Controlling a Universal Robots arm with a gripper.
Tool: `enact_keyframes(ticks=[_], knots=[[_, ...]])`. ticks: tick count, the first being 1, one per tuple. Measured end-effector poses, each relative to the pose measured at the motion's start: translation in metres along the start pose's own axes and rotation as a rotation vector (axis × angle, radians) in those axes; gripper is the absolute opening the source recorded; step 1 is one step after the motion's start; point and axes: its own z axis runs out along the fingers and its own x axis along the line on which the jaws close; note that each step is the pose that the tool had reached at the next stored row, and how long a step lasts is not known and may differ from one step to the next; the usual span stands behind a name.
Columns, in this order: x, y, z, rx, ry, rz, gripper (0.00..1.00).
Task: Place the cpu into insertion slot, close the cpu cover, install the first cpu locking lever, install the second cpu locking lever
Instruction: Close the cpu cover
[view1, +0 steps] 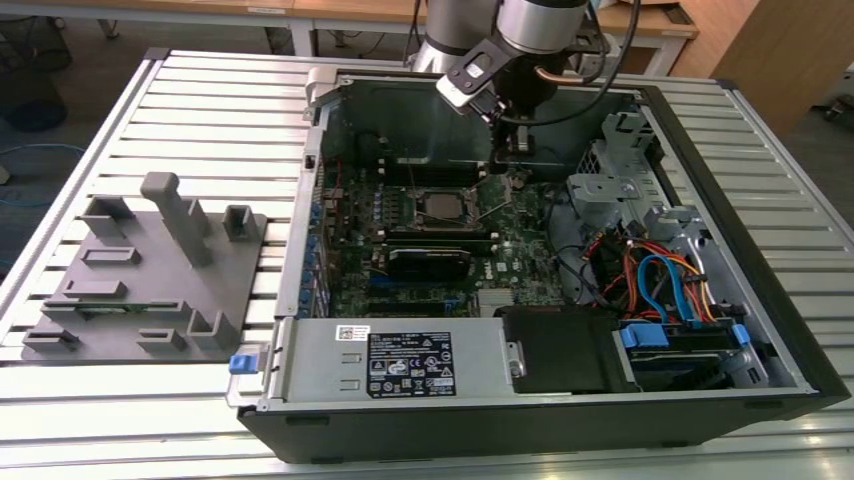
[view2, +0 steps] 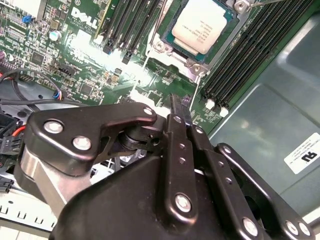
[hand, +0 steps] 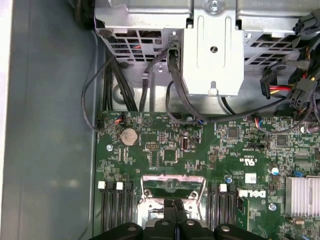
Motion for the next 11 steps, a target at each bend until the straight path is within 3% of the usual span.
enact_keyframes(ticks=[11], knots=[[-0.0001,0.0114,0.0001,-0.0001,0.0002,0.0,0.1]])
